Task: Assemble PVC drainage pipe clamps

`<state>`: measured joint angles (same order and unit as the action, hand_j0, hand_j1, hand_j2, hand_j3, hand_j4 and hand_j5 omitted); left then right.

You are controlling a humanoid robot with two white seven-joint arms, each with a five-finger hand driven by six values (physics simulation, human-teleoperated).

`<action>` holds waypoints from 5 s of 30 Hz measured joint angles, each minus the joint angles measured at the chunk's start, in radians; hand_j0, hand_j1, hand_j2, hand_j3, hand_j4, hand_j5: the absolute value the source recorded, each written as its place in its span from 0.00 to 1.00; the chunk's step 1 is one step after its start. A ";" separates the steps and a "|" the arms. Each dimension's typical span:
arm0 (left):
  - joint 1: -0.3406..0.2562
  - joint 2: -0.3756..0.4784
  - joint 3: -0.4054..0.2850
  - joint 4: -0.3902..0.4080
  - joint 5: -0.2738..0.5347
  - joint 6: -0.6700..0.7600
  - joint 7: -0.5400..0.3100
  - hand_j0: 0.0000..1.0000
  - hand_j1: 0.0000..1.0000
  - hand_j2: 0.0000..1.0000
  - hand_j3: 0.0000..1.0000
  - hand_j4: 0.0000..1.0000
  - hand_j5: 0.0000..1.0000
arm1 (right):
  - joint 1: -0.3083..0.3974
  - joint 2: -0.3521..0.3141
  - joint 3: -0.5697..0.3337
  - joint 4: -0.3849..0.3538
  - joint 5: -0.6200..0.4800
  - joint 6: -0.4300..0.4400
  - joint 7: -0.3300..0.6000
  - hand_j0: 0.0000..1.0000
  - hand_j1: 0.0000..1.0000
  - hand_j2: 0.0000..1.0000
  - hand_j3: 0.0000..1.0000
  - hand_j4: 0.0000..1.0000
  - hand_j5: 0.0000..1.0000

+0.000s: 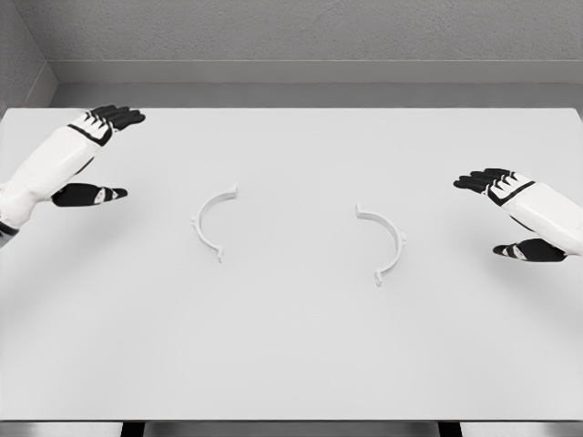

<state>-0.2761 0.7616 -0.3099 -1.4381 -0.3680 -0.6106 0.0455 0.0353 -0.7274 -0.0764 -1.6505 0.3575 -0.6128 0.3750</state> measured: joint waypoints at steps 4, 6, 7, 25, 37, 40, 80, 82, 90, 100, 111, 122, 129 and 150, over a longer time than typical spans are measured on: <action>-0.003 -0.007 -0.006 0.005 -0.001 0.000 0.000 1.00 1.00 1.00 1.00 1.00 1.00 | -0.003 0.001 0.010 0.000 0.000 0.000 -0.001 1.00 1.00 1.00 1.00 1.00 1.00; -0.003 -0.017 -0.010 0.008 -0.001 0.000 0.000 1.00 1.00 1.00 1.00 1.00 1.00 | -0.026 0.014 0.034 0.002 0.003 0.000 0.001 1.00 1.00 1.00 1.00 1.00 1.00; -0.005 -0.025 -0.011 0.012 -0.001 0.000 0.000 1.00 1.00 1.00 1.00 1.00 1.00 | -0.046 0.028 0.046 0.004 0.017 0.001 0.001 1.00 1.00 1.00 1.00 1.00 1.00; -0.094 -0.190 -0.105 0.202 -0.072 0.000 0.000 1.00 1.00 1.00 1.00 1.00 1.00 | -0.213 0.198 0.217 0.148 0.236 0.000 -0.001 1.00 1.00 1.00 1.00 1.00 1.00; -0.109 -0.238 -0.135 0.279 -0.093 0.000 -0.001 1.00 1.00 1.00 1.00 1.00 1.00 | -0.261 0.224 0.249 0.206 0.252 0.000 0.000 1.00 1.00 1.00 1.00 1.00 1.00; -0.117 -0.242 -0.135 0.292 -0.093 0.000 0.000 1.00 1.00 1.00 1.00 1.00 1.00 | -0.264 0.234 0.258 0.221 0.255 0.000 0.000 1.00 1.00 1.00 1.00 1.00 1.00; -0.132 -0.305 -0.156 0.338 -0.096 0.000 -0.001 1.00 1.00 1.00 1.00 1.00 1.00 | -0.270 0.251 0.284 0.171 0.257 0.000 0.006 1.00 1.00 1.00 1.00 1.00 1.00; -0.133 -0.310 -0.156 0.338 -0.101 0.000 -0.001 1.00 1.00 1.00 1.00 1.00 1.00 | -0.270 0.250 0.284 0.176 0.257 0.000 0.006 1.00 1.00 1.00 1.00 1.00 1.00; -0.133 -0.321 -0.156 0.336 -0.108 0.000 -0.001 1.00 1.00 1.00 1.00 1.00 1.00 | -0.272 0.251 0.284 0.193 0.263 0.000 0.006 1.00 1.00 1.00 1.00 1.00 1.00; -0.138 -0.337 -0.157 0.336 -0.110 0.000 -0.001 1.00 1.00 1.00 1.00 1.00 1.00 | -0.307 0.260 0.319 0.214 0.271 0.000 0.006 1.00 1.00 1.00 1.00 1.00 1.00; -0.138 -0.348 -0.157 0.333 -0.116 0.000 -0.001 1.00 1.00 1.00 1.00 1.00 1.00 | -0.314 0.286 0.349 0.203 0.271 0.000 0.007 1.00 1.00 1.00 1.00 1.00 1.00; -0.140 -0.364 -0.158 0.330 -0.128 0.000 -0.001 1.00 1.00 1.00 1.00 1.00 1.00 | -0.336 0.295 0.392 0.184 0.271 0.000 0.007 1.00 1.00 1.00 1.00 1.00 1.00; -0.141 -0.378 -0.159 0.330 -0.131 0.000 -0.002 1.00 1.00 1.00 1.00 1.00 1.00 | -0.351 0.318 0.413 0.186 0.272 0.000 0.007 1.00 1.00 1.00 1.00 1.00 1.00; -0.176 -0.383 -0.164 0.344 -0.141 0.000 -0.001 1.00 1.00 1.00 1.00 1.00 1.00 | -0.379 0.369 0.473 0.186 0.280 0.000 0.008 1.00 1.00 1.00 1.00 1.00 1.00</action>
<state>-0.4525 0.3790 -0.4743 -1.0946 -0.5095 -0.6106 0.0440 -0.3436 -0.3585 0.3970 -1.4645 0.6379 -0.6128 0.3825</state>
